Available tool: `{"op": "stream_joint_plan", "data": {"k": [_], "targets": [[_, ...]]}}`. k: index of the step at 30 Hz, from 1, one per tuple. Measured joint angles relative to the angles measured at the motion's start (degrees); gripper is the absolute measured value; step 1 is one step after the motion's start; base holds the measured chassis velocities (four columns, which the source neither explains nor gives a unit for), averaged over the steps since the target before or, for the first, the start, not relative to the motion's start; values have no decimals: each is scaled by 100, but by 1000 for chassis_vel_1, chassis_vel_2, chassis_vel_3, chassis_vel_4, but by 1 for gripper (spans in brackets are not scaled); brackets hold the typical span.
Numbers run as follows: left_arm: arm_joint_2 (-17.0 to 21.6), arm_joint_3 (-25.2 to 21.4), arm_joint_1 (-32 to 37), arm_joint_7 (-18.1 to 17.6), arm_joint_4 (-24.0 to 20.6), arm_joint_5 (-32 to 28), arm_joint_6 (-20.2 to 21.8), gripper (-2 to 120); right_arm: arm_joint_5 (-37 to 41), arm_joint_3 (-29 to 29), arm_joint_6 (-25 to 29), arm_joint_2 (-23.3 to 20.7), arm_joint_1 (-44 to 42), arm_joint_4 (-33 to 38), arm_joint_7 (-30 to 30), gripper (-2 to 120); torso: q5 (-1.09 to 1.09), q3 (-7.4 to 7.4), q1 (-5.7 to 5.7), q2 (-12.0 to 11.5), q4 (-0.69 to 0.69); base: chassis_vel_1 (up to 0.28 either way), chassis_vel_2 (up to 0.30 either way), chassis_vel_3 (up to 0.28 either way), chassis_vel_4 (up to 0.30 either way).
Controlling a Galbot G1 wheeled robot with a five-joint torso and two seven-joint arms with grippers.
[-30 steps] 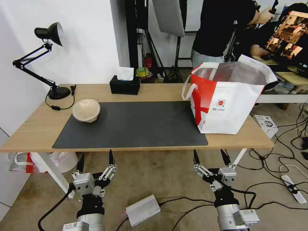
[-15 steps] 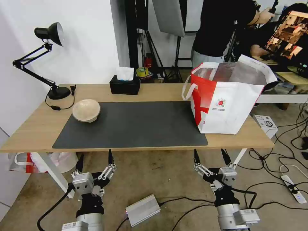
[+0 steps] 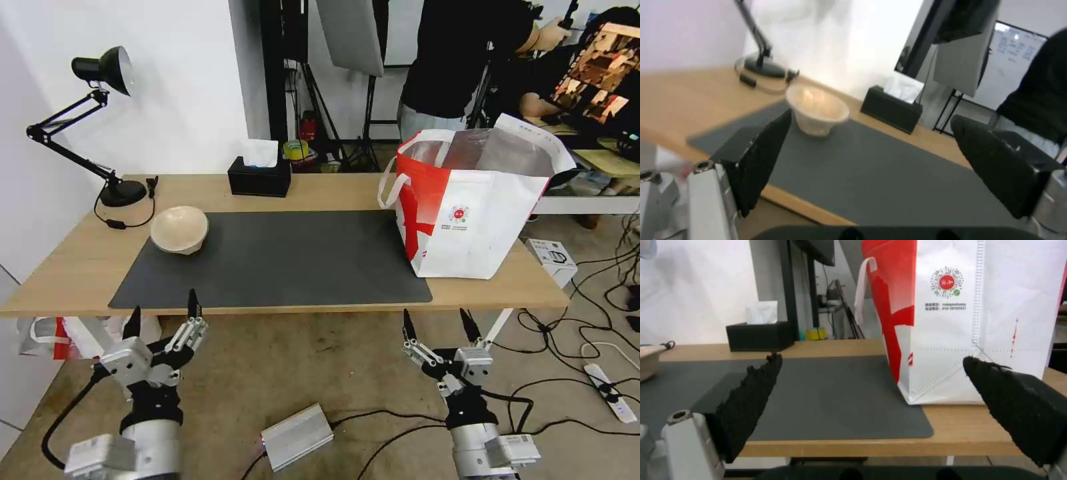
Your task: Pick up the trash from the table and place it into the takeout bag.
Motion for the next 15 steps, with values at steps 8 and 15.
{"op": "stream_joint_plan", "data": {"k": [8, 15], "targets": [[69, -208, -360, -414, -81, -1491, 520, 95, 2, 0, 0, 0, 0, 0, -1, 100, 1, 0, 0, 0, 0, 0, 0, 0, 0], [221, -510, -782, -903, -83, -3142, 961, 96, 3, 0, 0, 0, 0, 0, -2, 100, 0, 0, 0, 0, 0, 0, 0, 0, 0]]}}
